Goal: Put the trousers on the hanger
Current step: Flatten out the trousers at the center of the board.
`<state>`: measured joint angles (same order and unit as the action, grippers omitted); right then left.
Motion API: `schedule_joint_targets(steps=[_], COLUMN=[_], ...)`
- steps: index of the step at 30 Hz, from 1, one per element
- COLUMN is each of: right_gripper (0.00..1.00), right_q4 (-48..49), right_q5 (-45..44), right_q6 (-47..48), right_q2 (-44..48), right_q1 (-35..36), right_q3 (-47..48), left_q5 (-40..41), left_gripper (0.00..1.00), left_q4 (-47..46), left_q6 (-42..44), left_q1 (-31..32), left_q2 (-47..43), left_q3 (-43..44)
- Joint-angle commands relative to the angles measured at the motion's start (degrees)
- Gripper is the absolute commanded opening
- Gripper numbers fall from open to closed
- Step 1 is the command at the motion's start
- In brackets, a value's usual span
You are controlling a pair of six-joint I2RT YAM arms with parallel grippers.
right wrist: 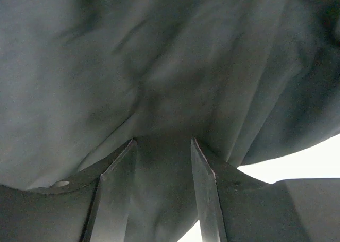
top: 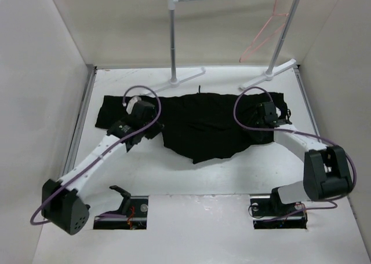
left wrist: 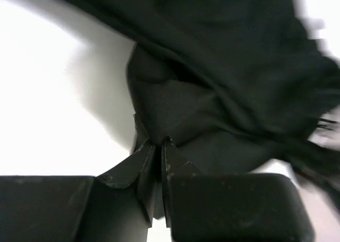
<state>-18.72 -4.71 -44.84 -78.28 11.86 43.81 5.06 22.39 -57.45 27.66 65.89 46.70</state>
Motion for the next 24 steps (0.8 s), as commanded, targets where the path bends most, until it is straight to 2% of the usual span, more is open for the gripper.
schedule_joint_targets(steps=[1, 4, 6, 8, 11, 14, 16, 21, 24], right_gripper=[0.5, 0.49, 0.48, 0.48, 0.48, 0.48, 0.48, 0.46, 0.37], right_q4=[4.74, 6.5, 7.55, 8.17, 8.35, 8.35, 8.17, 8.35, 8.44], right_q5=[-1.27, -0.48, 0.4, 0.4, 0.4, 0.49, 0.49, 0.58, 0.32], right_q6=[-2.0, -3.76, -4.73, -5.34, -5.17, -5.0, -4.73, -2.71, -1.75], right_q2=[-4.93, -9.69, -11.1, -11.28, -11.28, -11.02, -10.14, -7.85, -6.19], right_q1=[-1.53, -2.93, -3.29, -3.38, -3.46, -3.64, -3.64, -3.47, -3.38], right_q3=[3.91, 5.4, 5.58, 5.41, 5.32, 5.14, 4.88, 3.91, 2.86], left_q5=[8.54, 17.76, 24.79, 27.28, 23.96, 16.94, 15.24, 22.53, 22.72], left_gripper=[0.05, 0.07, 0.11, 0.21, 0.46, 0.55, 0.55, 0.44, 0.47], left_q4=[17.02, 29.69, 39.52, 43.08, 39.42, 26.69, 22.62, 23.31, 22.79], left_q6=[0.76, 1.64, 2.52, 3.31, 6.03, 8.49, 7.97, 4.9, 2.53], left_q1=[5.49, 15.07, 23.49, 28.61, 32.4, 31.28, 29.26, 22.59, 15.48], left_q2=[-5.51, -0.08, 8.33, 15.03, 24.09, 25.79, 22.11, 2.97, -7.41], left_q3=[18.19, 33.85, 45.18, 51.1, 55.51, 50.8, 45.09, 24.98, 12.23])
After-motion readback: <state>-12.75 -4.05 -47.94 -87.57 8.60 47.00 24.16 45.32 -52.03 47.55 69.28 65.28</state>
